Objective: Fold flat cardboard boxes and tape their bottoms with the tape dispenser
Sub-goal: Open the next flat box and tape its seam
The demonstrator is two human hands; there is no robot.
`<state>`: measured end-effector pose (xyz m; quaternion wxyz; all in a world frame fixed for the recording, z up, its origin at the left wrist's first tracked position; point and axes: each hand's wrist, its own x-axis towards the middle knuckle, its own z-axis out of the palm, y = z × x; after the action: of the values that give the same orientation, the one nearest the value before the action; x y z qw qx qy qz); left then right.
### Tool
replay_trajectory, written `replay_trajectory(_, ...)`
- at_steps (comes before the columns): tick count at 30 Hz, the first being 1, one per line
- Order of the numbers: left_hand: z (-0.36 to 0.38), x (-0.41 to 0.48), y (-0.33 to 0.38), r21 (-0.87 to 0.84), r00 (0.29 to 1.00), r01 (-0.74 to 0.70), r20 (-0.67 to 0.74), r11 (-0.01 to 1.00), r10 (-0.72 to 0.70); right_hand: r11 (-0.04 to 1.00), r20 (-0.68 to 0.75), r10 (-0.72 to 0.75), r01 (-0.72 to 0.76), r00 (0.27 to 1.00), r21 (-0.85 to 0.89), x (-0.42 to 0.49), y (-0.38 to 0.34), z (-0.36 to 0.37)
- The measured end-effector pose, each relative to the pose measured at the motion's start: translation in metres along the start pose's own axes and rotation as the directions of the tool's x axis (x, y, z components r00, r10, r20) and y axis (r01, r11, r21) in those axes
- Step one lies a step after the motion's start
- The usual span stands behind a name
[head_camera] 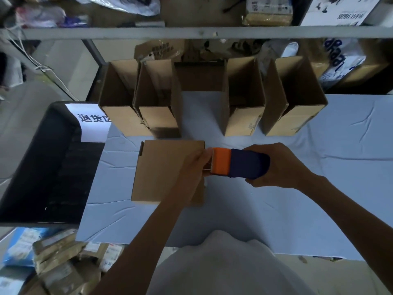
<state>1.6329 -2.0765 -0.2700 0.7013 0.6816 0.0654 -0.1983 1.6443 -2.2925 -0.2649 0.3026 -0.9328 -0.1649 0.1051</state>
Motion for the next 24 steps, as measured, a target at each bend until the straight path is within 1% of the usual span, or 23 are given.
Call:
replay_trajectory(1, -0.003, 0.002, -0.005, 0.007, 0.999, -0.029, -0.014, 1.000, 0.029, 1.000, -0.001, -0.011, 0.011, 1.000, 0.004, 0.001, 0.000, 0.001)
replay_trajectory(3, -0.009, 0.003, -0.004, -0.021, 0.999, -0.026, -0.024, 0.999, 0.026, 1.000, 0.000, -0.027, 0.027, 1.000, 0.006, 0.002, -0.001, 0.000)
replay_trajectory(5, -0.013, 0.004, -0.007, -0.116, 0.999, 0.032, 0.018, 0.993, -0.030, 0.999, 0.003, -0.027, 0.027, 1.000, 0.024, 0.003, -0.005, 0.000)
replay_trajectory(6, -0.014, 0.003, -0.008, -0.163, 0.996, 0.074, 0.064, 0.984, -0.064, 0.999, 0.002, -0.032, 0.032, 0.999, 0.036, 0.003, -0.007, 0.000)
replay_trajectory(8, -0.017, 0.003, -0.010, -0.224, 0.988, 0.132, 0.112, 0.966, -0.110, 0.998, 0.004, -0.051, 0.051, 0.999, 0.047, 0.003, -0.011, 0.000)
replay_trajectory(13, -0.022, 0.004, -0.011, -0.295, 0.985, 0.155, 0.124, 0.943, -0.124, 0.995, 0.029, -0.069, 0.067, 0.997, 0.068, 0.005, -0.017, 0.002)
replay_trajectory(15, -0.026, 0.003, -0.009, -0.371, 0.977, 0.205, 0.128, 0.906, -0.168, 0.994, 0.030, -0.075, 0.072, 0.997, 0.086, 0.006, -0.018, 0.002)
replay_trajectory(18, -0.033, 0.005, -0.009, -0.489, 0.958, 0.286, 0.130, 0.824, -0.255, 0.994, 0.030, -0.076, 0.074, 0.997, 0.081, 0.006, -0.015, 0.000)
replay_trajectory(19, -0.034, 0.005, -0.007, -0.486, 0.955, 0.295, 0.126, 0.822, -0.269, 0.995, 0.034, -0.077, 0.074, 0.996, 0.065, 0.007, -0.014, -0.001)
replay_trajectory(20, -0.034, 0.005, -0.006, -0.453, 0.955, 0.293, 0.108, 0.842, -0.275, 0.996, 0.039, -0.079, 0.078, 0.996, 0.047, 0.007, -0.012, -0.001)
replay_trajectory(23, -0.032, 0.006, -0.005, -0.197, 0.978, 0.211, 0.052, 0.958, -0.204, 0.996, 0.046, -0.093, 0.093, 0.995, 0.005, 0.007, -0.010, 0.001)
replay_trajectory(24, -0.031, 0.005, -0.005, -0.131, 0.983, 0.182, 0.037, 0.975, -0.179, 0.996, 0.047, -0.093, 0.093, 0.995, -0.003, 0.007, -0.010, 0.002)
